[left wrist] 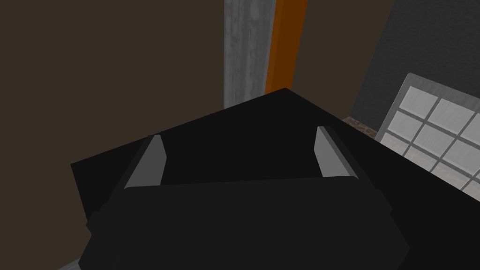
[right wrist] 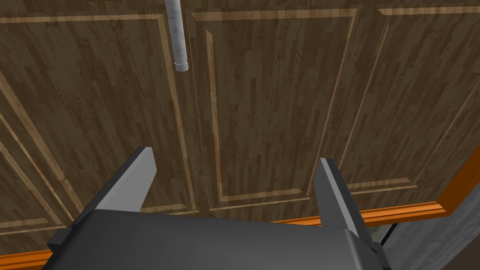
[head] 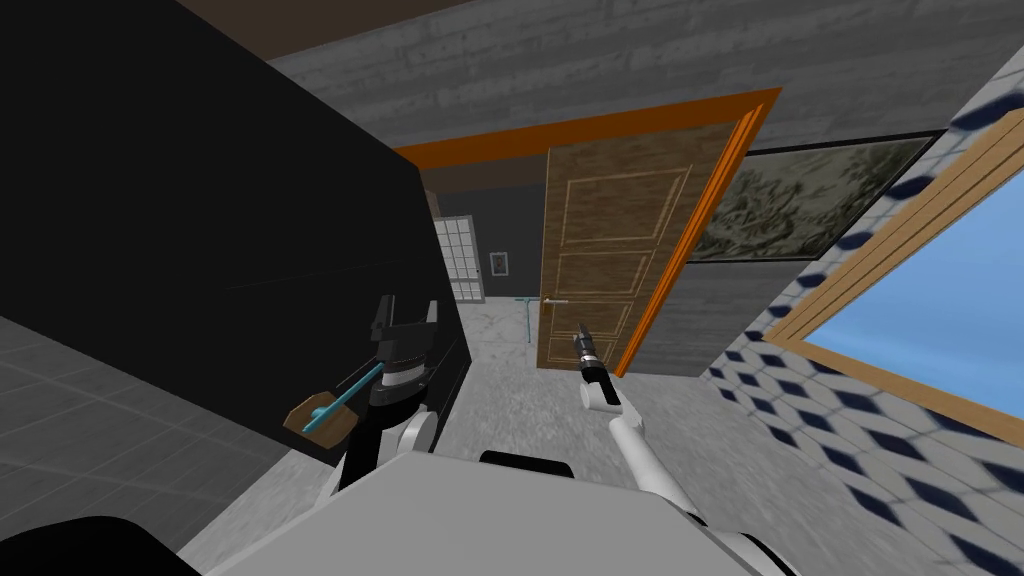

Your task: Pull the door open

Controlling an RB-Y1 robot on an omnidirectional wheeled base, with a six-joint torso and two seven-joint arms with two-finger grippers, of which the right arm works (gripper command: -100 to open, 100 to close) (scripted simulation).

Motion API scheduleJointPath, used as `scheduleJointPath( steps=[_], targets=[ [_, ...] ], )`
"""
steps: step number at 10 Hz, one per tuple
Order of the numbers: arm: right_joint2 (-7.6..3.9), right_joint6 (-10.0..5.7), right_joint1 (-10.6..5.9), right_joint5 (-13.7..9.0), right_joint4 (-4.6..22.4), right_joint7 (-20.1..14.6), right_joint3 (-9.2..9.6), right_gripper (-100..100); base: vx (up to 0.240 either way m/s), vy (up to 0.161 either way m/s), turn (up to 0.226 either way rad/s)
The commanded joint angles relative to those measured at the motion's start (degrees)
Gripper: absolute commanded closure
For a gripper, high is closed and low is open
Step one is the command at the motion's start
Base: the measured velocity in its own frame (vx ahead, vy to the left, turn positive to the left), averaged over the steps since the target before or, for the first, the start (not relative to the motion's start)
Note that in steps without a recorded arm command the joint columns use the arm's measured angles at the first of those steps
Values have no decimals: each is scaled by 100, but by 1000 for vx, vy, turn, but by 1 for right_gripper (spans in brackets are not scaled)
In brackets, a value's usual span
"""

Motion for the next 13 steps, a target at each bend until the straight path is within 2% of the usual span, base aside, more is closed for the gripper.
scheduleJointPath(
  steps=[1,2,4,5,6,7,13],
  targets=[
    [-33,-8,-219,-33,286,14,-21,-100,84,-6,96],
    [-33,-8,-219,-33,378,14,-21,-100,61,-11,-8],
    [-70,6,-490,-74,743,38,-50,-100,67,-13,57],
    [-70,6,-490,-74,806,38,-50,-100,59,-18,23],
    [-86,13,-618,-93,965,49,-63,-100,58,-13,24],
    [-86,13,-618,-93,1007,49,-63,-100,44,-10,22],
    [-172,48,-1302,-196,2083,108,-135,-100,84,-18,50]
  ],
)
